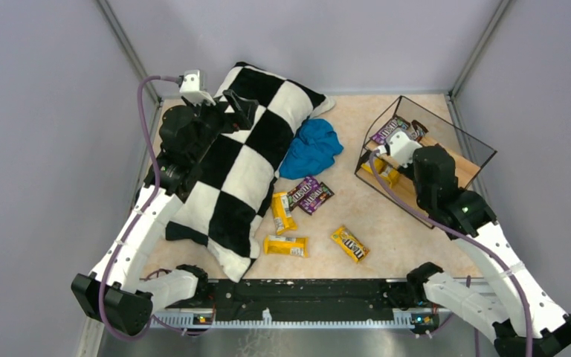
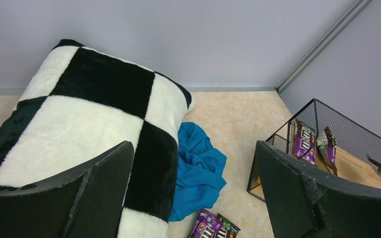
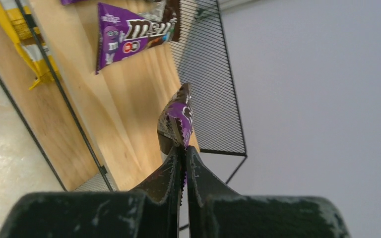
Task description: Place and organize the candy bags onto the shelf
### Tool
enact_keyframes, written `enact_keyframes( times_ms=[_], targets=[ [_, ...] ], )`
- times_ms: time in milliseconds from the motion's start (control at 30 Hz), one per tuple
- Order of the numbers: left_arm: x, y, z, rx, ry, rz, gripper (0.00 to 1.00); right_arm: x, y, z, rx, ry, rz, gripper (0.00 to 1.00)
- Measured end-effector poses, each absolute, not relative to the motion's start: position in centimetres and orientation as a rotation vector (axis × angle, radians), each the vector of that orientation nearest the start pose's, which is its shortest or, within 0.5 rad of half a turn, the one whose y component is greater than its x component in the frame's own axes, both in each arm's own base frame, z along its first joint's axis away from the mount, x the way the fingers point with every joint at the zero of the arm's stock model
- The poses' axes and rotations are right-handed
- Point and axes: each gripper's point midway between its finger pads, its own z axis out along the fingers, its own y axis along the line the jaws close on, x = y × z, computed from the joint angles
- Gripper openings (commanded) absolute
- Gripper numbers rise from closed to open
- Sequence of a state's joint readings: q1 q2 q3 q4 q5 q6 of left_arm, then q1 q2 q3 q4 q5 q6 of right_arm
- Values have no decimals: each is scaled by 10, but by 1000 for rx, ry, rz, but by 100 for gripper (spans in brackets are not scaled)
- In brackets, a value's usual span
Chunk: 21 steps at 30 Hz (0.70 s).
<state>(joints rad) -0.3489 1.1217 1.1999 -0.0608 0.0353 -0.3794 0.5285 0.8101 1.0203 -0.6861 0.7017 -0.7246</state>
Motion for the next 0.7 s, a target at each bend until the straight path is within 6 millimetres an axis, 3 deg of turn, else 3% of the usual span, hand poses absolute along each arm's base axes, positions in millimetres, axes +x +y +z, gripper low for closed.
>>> enact_keyframes(
  times_ms=[333, 700],
  targets=[
    [363, -155, 396, 4, 1584, -600, 99, 299, 2, 258, -909, 1927, -693, 0],
    [362, -157, 396, 9, 1585, -605, 99, 319, -3, 255, -881, 1880, -706, 0]
  ],
)
